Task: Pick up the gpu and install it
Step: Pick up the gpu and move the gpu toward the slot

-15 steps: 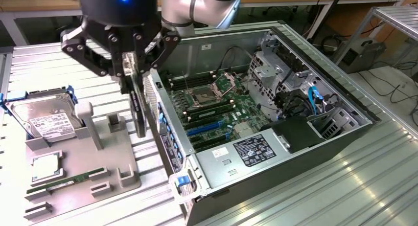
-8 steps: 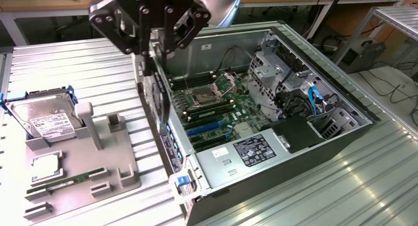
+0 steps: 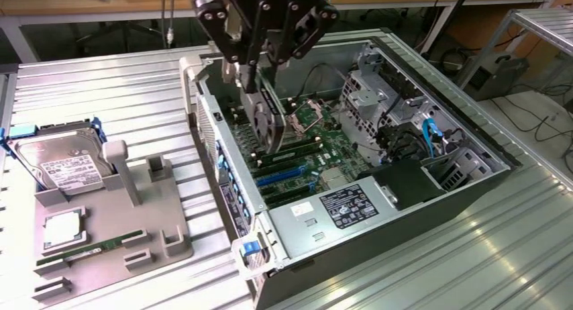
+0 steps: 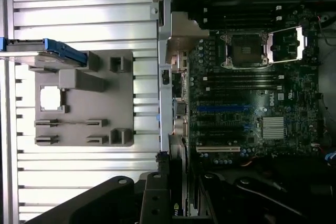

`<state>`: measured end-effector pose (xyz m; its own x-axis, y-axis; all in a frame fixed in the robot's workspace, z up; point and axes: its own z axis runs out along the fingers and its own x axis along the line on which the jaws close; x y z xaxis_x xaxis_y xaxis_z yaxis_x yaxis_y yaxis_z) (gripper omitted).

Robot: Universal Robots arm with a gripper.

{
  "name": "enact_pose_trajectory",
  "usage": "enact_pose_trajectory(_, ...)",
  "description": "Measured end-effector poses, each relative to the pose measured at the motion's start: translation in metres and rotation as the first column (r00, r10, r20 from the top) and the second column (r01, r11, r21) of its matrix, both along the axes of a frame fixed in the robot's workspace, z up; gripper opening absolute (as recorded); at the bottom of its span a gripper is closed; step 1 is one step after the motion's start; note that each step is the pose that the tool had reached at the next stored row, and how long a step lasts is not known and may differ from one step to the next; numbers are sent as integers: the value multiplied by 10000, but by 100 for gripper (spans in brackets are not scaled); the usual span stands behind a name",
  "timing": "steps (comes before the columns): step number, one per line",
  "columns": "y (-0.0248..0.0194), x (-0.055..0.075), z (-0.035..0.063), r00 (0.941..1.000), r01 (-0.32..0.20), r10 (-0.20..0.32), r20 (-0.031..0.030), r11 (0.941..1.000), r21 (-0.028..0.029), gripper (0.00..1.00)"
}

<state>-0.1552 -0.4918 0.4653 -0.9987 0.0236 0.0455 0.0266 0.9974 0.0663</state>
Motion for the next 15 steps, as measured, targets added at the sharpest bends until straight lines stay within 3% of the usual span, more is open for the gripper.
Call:
enact_pose_trajectory(7,47,417,-155,10000,-1,0,-15,10000,-49,26)
enact_pose_trajectory(10,106,680,-260,10000,-1,0,-15,9999,-104,26)
enact_pose_trajectory(15,168,939,-364,10000,-1,1,-15,9999,-145,26)
